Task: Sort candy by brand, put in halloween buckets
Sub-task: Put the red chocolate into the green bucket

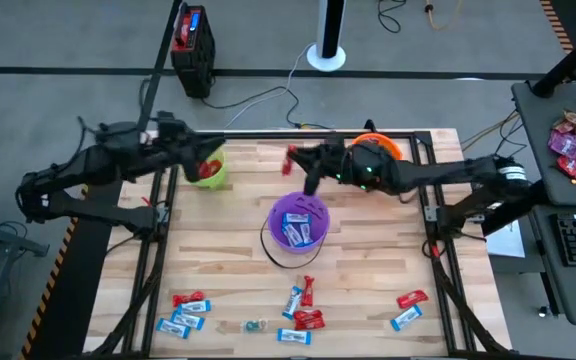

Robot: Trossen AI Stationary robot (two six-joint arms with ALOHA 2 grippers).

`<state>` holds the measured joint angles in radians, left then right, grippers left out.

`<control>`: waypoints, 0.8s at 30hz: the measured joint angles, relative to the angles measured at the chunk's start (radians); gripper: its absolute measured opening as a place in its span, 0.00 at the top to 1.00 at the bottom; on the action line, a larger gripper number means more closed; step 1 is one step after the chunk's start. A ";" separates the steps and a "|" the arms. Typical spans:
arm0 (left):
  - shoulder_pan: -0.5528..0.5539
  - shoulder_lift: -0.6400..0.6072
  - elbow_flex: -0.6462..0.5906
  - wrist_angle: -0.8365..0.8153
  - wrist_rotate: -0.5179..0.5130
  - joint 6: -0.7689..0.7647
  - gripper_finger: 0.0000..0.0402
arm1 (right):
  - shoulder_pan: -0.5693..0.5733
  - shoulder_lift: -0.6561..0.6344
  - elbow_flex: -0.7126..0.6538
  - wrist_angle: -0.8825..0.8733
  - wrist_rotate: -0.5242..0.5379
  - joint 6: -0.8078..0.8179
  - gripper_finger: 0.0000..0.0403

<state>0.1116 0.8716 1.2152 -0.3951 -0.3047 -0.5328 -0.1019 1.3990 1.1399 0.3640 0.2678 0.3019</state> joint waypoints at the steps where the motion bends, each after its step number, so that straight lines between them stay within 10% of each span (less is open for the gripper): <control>1: 0.000 -0.017 0.000 0.010 -0.001 -0.008 0.78 | -0.012 0.034 0.005 0.060 -0.013 -0.029 0.92; 7: 0.000 -0.072 0.000 0.020 -0.081 0.002 0.78 | -0.037 0.271 0.104 0.255 -0.055 -0.144 0.92; 24: 0.000 -0.105 0.000 -0.021 -0.079 0.008 0.78 | -0.088 0.718 0.641 0.083 -0.086 -0.269 0.92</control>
<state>0.1120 0.7662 1.2152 -0.4156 -0.3840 -0.5252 -0.1900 2.1171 1.7806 0.4473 0.1821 0.0326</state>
